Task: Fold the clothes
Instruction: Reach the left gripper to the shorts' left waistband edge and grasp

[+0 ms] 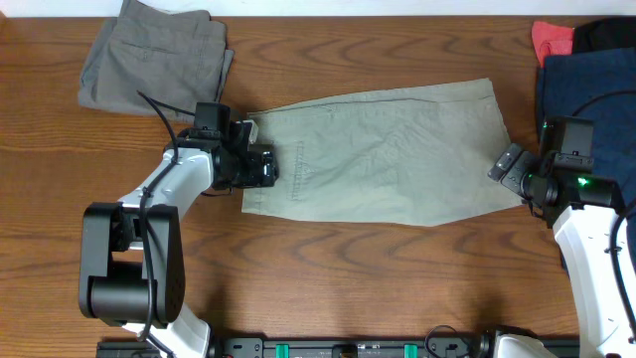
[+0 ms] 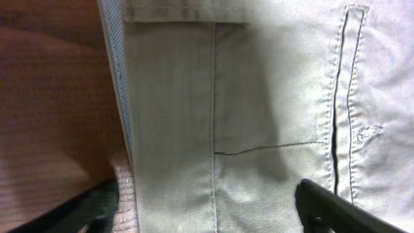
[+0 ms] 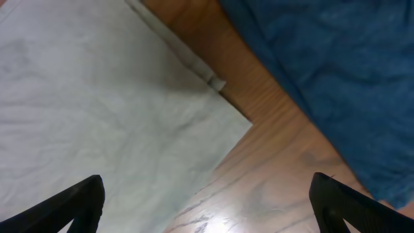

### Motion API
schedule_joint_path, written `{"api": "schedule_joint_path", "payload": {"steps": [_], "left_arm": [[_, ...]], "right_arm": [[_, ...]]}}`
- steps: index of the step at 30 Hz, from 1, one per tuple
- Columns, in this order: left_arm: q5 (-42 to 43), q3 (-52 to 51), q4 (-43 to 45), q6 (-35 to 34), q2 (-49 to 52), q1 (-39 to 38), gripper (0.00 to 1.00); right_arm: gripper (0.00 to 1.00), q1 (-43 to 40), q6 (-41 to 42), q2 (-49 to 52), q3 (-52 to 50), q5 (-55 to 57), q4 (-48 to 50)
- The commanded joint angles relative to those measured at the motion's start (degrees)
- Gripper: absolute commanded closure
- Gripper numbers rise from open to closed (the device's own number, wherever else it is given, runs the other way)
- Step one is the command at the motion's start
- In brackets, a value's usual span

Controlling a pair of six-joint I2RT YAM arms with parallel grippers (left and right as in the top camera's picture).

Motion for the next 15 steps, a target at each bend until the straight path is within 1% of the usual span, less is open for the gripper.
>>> {"api": "schedule_joint_path", "payload": {"steps": [1, 13, 14, 15], "left_arm": [[0.8, 0.5, -0.1, 0.0, 1.0, -0.1, 0.18], [0.9, 0.4, -0.5, -0.5, 1.0, -4.0, 0.18], [0.9, 0.4, -0.5, -0.5, 1.0, -4.1, 0.19], [0.9, 0.4, -0.5, -0.5, 1.0, -4.0, 0.25]], "right_arm": [[0.01, 0.5, -0.7, -0.1, 0.0, 2.7, 0.1], [0.01, 0.5, -0.7, -0.1, 0.0, 2.7, 0.1], [0.01, 0.5, -0.7, -0.1, 0.0, 2.7, 0.1], [0.01, 0.5, -0.7, -0.1, 0.0, 2.7, 0.1]]}}
